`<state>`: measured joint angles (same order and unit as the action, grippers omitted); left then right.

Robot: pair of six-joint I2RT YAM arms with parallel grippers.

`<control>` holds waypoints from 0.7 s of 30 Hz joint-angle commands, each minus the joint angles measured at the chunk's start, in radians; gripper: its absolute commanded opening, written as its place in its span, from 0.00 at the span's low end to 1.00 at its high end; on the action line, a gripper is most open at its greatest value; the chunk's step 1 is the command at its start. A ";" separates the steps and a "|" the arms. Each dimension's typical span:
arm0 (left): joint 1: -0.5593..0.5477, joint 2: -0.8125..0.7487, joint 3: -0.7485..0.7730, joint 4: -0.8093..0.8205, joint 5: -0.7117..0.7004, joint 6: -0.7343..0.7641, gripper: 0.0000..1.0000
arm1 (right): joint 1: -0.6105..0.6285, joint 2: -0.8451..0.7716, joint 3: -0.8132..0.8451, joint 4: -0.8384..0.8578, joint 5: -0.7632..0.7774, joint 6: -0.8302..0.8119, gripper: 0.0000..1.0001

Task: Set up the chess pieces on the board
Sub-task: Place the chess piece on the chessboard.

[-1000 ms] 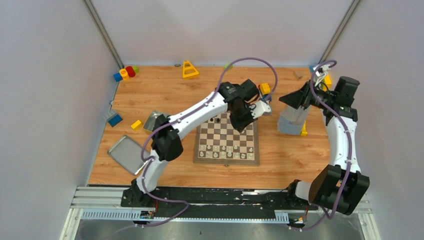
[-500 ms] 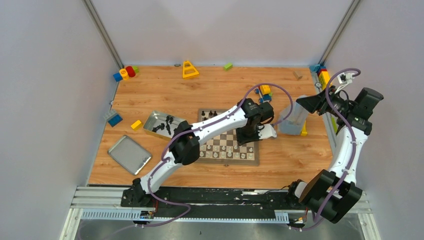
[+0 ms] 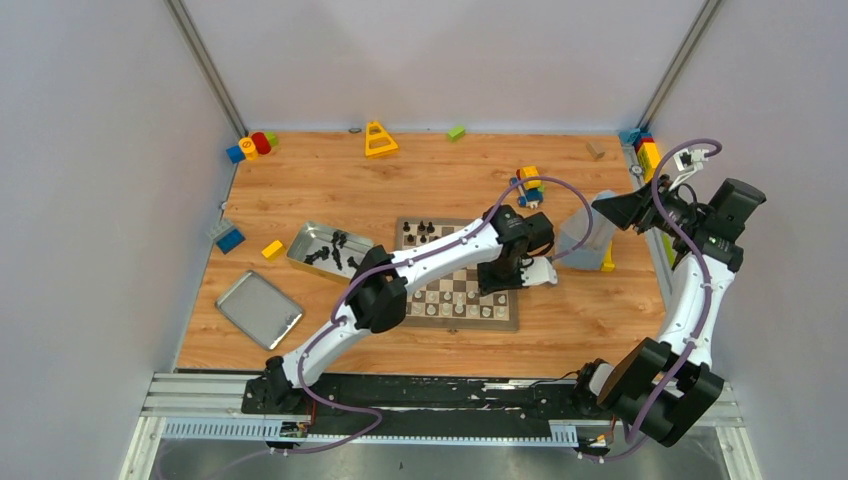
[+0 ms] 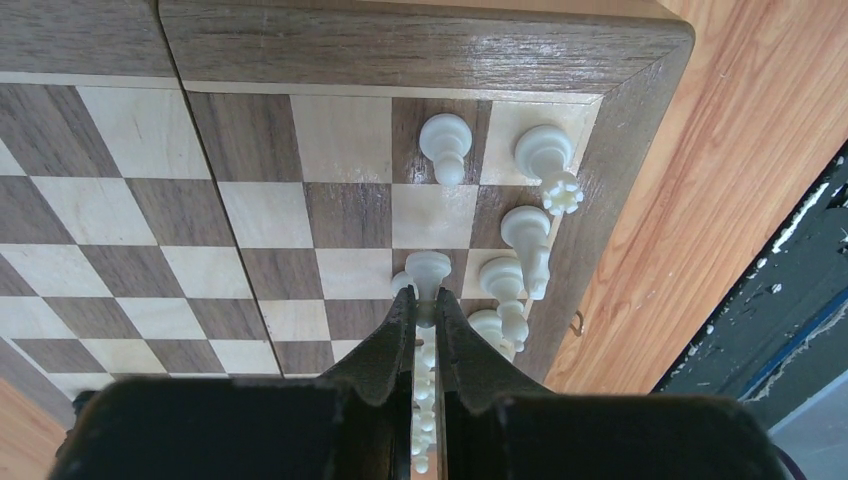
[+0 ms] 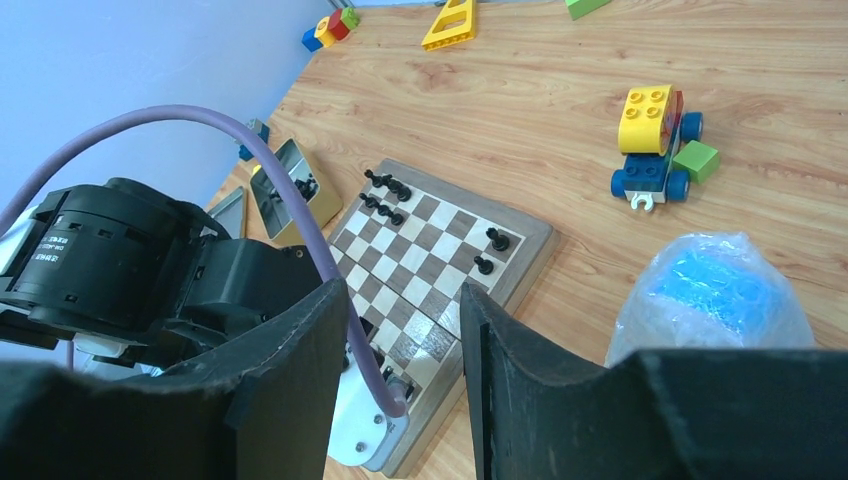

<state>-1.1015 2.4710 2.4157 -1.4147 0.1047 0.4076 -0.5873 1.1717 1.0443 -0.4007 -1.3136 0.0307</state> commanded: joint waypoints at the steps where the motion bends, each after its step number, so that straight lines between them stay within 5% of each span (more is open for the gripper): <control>1: -0.020 0.012 0.055 0.010 -0.018 0.027 0.03 | -0.008 -0.017 -0.004 0.022 -0.038 -0.026 0.46; 21: -0.041 0.046 0.061 0.026 -0.045 0.047 0.07 | -0.013 -0.010 -0.012 0.023 -0.054 -0.026 0.46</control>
<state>-1.1267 2.5072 2.4321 -1.4029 0.0700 0.4274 -0.5926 1.1717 1.0328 -0.4011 -1.3327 0.0307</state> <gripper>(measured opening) 0.127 0.459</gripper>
